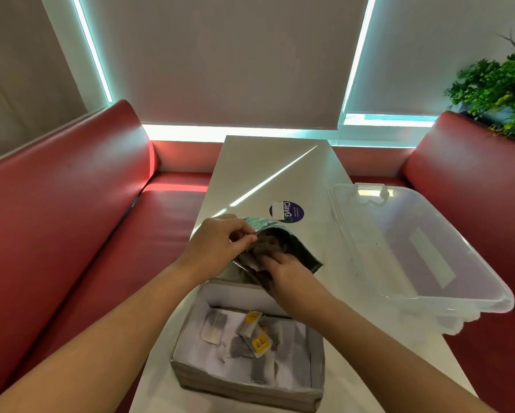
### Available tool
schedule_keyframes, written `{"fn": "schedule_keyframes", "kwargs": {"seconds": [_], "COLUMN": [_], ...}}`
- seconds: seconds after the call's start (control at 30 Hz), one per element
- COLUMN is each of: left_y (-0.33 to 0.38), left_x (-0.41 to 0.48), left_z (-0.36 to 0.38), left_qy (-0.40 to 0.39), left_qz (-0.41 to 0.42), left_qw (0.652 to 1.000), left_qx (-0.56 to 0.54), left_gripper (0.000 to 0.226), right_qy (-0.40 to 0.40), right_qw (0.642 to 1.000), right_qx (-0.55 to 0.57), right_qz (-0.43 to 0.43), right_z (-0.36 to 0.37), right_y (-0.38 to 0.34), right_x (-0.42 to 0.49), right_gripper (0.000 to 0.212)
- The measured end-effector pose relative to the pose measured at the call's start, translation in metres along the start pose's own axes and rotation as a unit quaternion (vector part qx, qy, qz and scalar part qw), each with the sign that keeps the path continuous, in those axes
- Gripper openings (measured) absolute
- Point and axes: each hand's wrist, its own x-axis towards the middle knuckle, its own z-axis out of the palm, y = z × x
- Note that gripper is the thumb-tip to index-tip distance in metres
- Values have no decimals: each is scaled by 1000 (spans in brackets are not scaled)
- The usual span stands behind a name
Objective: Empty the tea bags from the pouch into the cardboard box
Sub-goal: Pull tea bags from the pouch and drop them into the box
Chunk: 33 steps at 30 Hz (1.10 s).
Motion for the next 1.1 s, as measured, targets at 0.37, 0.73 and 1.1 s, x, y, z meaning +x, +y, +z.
{"fn": "schedule_keyframes", "kwargs": {"seconds": [0.37,0.73,1.1], "left_y": [8,6,9], "left_x": [12,14,12], "left_z": [0,0,9], "left_qy": [101,88,55], "left_qz": [3,-1,-7], "left_qw": [995,996,998], "left_qx": [-13,-19,-4], "left_gripper": [7,6,5], "right_qy": [-261,-115,146], "right_qw": [953,991,984], "right_qx": [-77,-38,100], "right_qz": [131,63,-35], "right_z": [26,3,-19], "right_y": [11,8,4], "right_x": [77,54,-7], "right_gripper": [60,23,12]}}
